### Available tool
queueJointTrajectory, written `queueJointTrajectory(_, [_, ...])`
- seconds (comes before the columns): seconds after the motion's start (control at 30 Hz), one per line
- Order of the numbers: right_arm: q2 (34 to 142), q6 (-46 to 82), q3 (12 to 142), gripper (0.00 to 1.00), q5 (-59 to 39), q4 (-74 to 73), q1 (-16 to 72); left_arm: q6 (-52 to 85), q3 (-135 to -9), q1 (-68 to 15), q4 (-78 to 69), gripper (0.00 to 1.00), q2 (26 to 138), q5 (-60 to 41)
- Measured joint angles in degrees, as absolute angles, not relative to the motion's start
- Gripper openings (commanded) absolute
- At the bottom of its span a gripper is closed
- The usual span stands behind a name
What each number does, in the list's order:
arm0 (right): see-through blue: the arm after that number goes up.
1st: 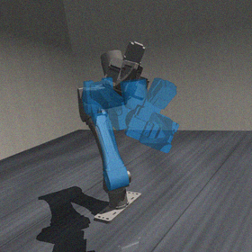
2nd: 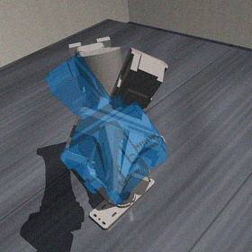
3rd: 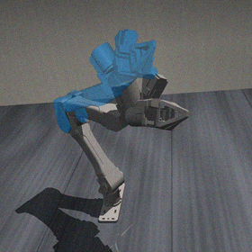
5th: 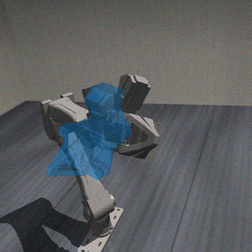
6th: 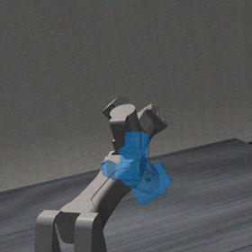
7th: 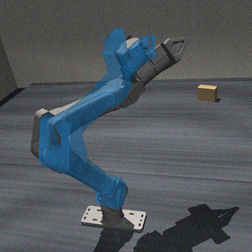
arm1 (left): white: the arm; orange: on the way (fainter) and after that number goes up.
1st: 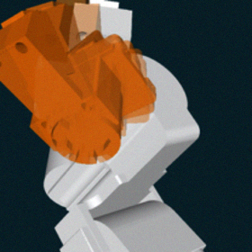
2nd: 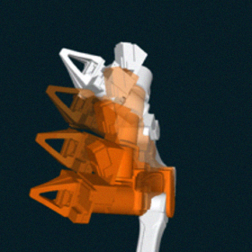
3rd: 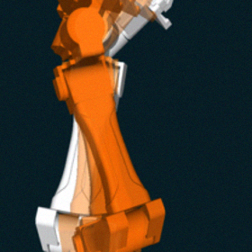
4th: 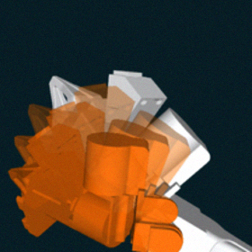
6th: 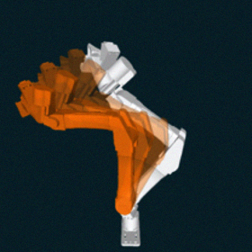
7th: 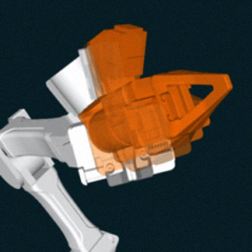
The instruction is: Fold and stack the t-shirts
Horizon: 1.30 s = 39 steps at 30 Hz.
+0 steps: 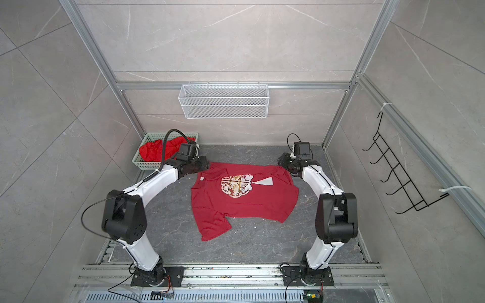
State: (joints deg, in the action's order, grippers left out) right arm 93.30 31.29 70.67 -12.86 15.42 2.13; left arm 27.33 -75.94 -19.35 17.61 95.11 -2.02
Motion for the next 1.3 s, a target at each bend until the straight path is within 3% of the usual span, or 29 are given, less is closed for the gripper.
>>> queueJointTrajectory(0.17, [84.38, 31.68, 57.65, 0.54, -12.05, 17.67, 2.11, 29.80, -62.98, -19.35, 18.35, 0.49, 83.66, -1.61])
queueJointTrajectory(0.33, [85.08, 31.48, 54.74, 0.52, -10.50, 19.33, 2.11, 32.91, -52.66, -19.35, 20.58, 0.49, 78.59, -1.93])
queueJointTrajectory(0.6, [104.01, 33.39, 68.51, 0.35, -9.04, 13.37, 2.11, 37.54, -45.63, -20.73, 18.37, 0.49, 76.62, -3.60])
queueJointTrajectory(0.8, [114.15, 34.87, 77.34, 0.31, -8.01, 12.60, 2.11, 39.29, -45.25, -22.83, 16.99, 0.49, 76.62, -3.57])
queueJointTrajectory(1.3, [119.94, 38.00, 81.36, 0.34, -5.10, 15.14, 2.11, 40.97, -45.06, -24.18, 15.81, 0.48, 78.11, -3.53])
